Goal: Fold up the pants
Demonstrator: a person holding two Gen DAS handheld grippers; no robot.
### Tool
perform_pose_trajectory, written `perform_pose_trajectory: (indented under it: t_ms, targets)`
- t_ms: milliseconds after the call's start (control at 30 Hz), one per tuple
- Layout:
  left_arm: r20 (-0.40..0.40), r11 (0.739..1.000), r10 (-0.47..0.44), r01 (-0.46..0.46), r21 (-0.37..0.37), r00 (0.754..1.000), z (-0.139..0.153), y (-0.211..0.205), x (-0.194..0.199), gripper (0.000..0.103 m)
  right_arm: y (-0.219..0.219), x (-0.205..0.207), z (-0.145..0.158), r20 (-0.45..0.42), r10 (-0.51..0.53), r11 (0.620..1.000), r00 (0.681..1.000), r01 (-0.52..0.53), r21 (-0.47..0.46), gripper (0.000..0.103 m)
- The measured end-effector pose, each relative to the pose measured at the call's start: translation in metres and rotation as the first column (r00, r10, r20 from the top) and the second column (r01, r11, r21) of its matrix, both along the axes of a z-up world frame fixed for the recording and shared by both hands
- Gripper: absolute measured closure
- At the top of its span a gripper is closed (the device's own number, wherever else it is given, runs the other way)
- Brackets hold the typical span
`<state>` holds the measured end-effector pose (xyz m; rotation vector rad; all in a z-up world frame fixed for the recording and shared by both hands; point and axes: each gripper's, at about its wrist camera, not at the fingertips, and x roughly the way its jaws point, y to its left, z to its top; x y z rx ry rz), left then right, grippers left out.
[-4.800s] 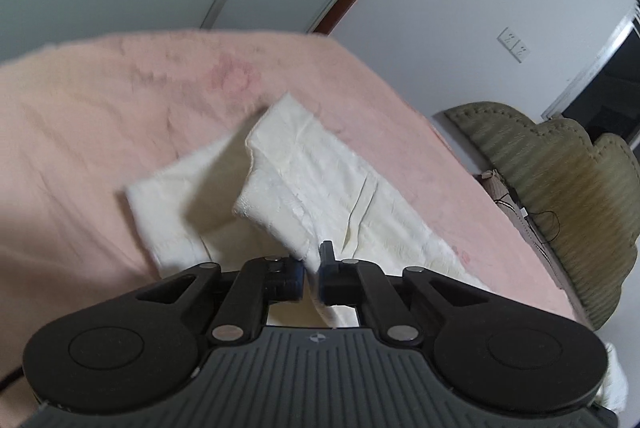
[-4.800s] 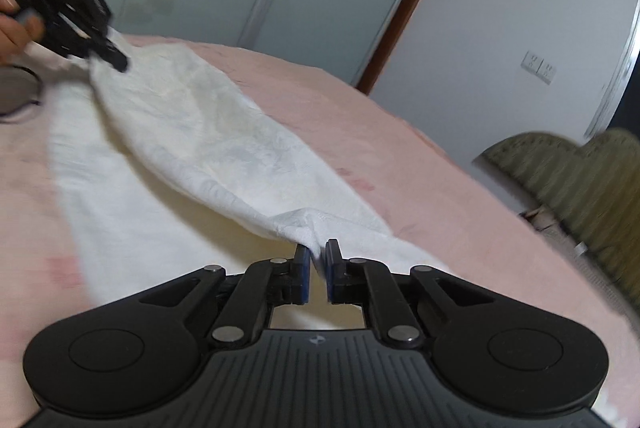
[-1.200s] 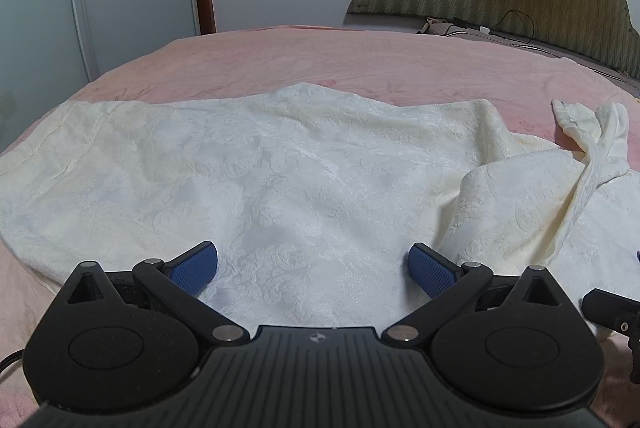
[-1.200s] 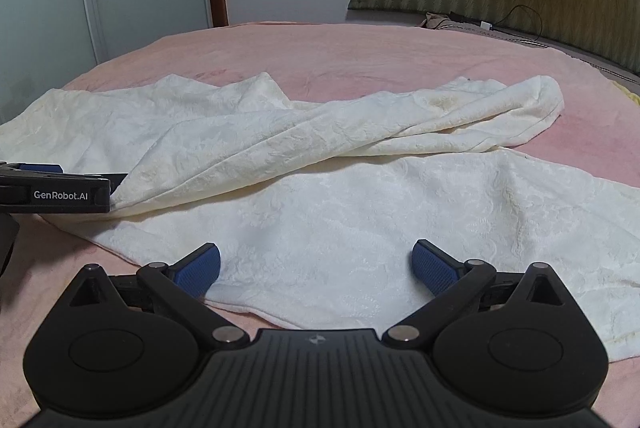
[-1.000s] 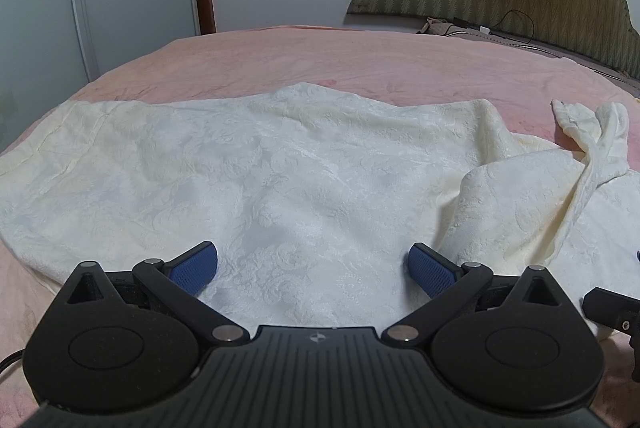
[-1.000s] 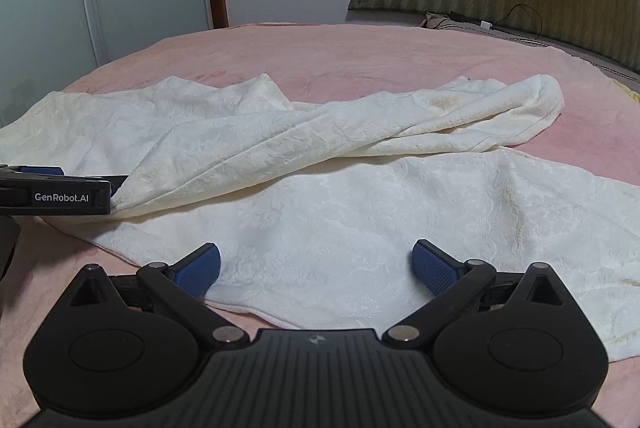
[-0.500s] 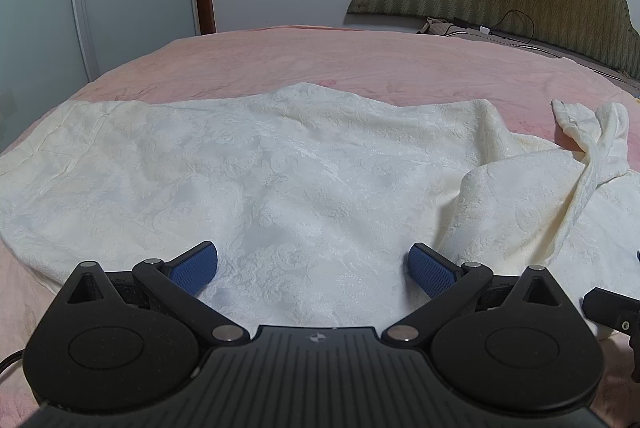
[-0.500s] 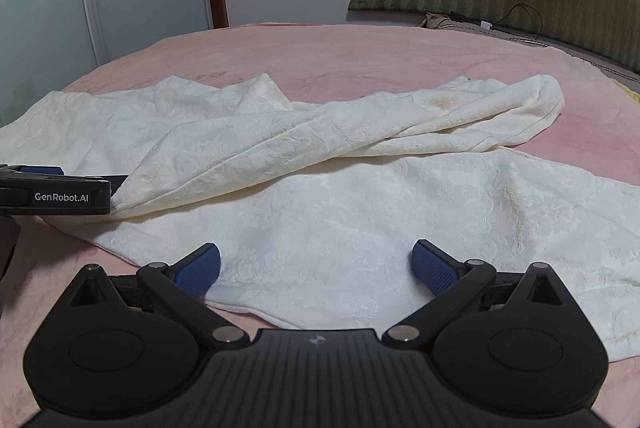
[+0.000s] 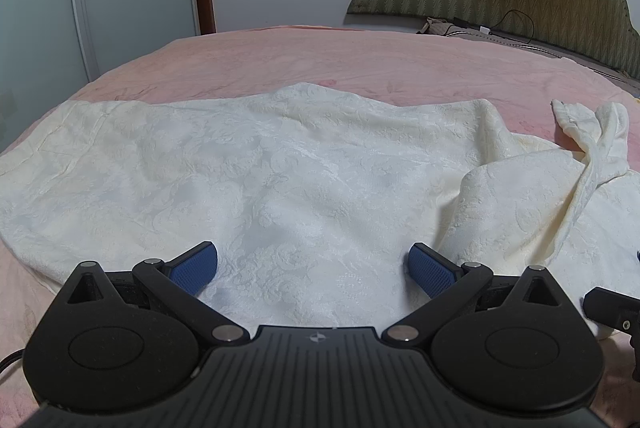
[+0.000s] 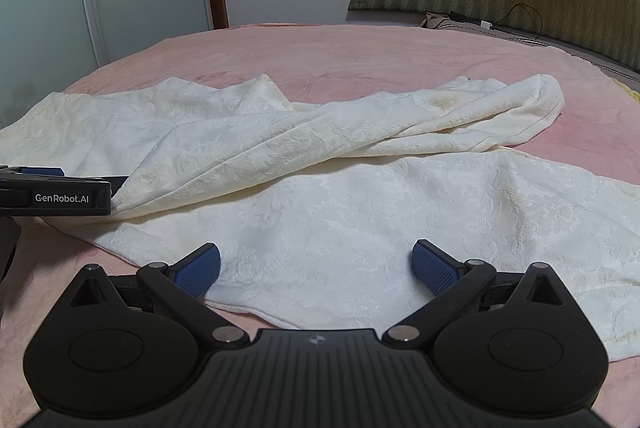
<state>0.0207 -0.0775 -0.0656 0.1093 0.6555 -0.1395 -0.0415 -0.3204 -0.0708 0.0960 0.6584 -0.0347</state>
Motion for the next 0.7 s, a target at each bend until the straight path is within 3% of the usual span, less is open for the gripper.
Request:
perform_pose_trajectory:
  t_ms: [700]
  targets:
    - [0.0,1.0,-0.001,0.001,0.0,1.0,-0.0001,-0.0003,0.0,0.0,-0.001,-0.0004,0.0007,0.002,-0.001,1.0,1.0,0.001,0.007,0.0]
